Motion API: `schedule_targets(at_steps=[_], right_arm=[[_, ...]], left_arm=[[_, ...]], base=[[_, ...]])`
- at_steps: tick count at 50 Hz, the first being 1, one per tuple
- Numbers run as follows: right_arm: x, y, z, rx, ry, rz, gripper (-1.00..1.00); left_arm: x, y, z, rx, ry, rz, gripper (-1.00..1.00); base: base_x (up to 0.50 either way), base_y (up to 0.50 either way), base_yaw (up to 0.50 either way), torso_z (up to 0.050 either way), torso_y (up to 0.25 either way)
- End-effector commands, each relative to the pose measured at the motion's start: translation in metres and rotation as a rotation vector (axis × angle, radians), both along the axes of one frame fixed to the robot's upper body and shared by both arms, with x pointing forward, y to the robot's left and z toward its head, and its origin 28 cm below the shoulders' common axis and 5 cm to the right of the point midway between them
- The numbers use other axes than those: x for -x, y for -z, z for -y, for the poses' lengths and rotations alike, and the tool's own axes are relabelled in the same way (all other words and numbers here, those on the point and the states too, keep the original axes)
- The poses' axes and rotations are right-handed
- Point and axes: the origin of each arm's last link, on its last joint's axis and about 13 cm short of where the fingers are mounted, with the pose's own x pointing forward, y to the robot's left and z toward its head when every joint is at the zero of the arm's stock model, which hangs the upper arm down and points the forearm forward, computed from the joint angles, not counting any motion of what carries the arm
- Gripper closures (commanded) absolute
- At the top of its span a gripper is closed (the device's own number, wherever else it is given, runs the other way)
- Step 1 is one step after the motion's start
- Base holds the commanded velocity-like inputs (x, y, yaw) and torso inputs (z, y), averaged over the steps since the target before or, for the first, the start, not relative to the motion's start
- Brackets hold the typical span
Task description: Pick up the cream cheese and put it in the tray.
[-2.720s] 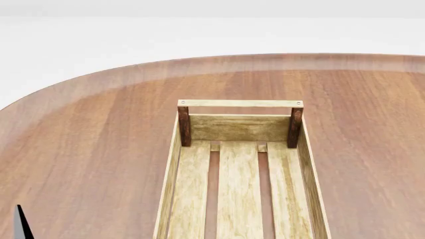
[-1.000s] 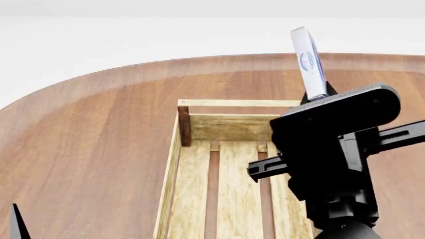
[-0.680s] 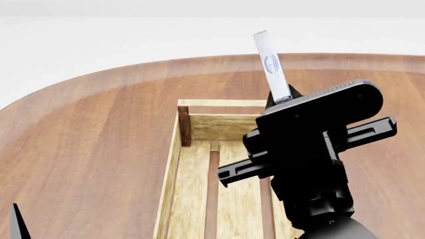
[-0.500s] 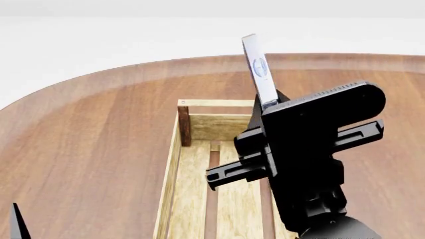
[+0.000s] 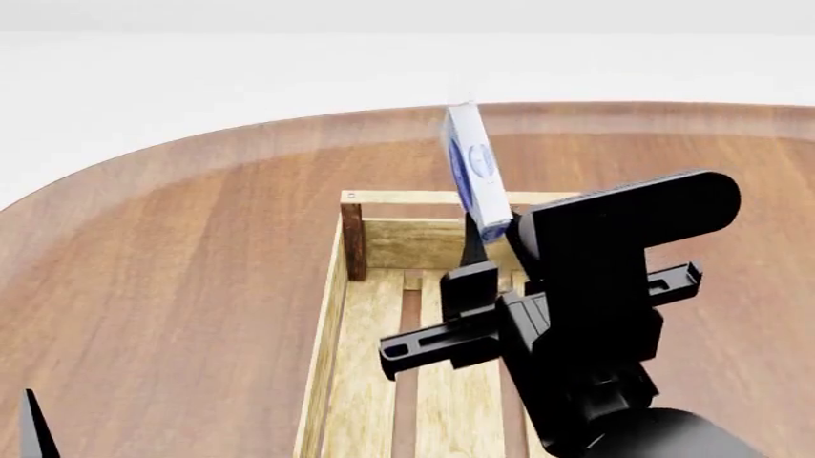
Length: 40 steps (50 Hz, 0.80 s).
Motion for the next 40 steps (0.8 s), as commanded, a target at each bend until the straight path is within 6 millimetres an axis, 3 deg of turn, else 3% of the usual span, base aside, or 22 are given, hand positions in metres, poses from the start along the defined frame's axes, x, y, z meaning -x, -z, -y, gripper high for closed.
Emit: schedule_targets(at_steps=[1,26,40], right_arm=[[-0.008,0.002,0.001,0.025,-0.001,-0.065,1.00],[-0.016,0.008,-0.005,0.050,-0.014,-0.087,1.00],[-0.015,0.014,-0.005,0.062,-0.010,-0.104,1.00]], left_arm=[[0.000,0.000,0.000,0.001,-0.002,-0.001,-1.00],[-0.001,-0.001,-0.001,-0.029,-0.053,0.012,-1.00],[-0.001,-0.001,0.000,-0.039,-0.061,0.025,-1.00]], base=[[0.00,0.00,0.00,0.000,0.000],[0.00,0.00,0.00,0.000,0.000],[0.00,0.00,0.00,0.000,-0.101]])
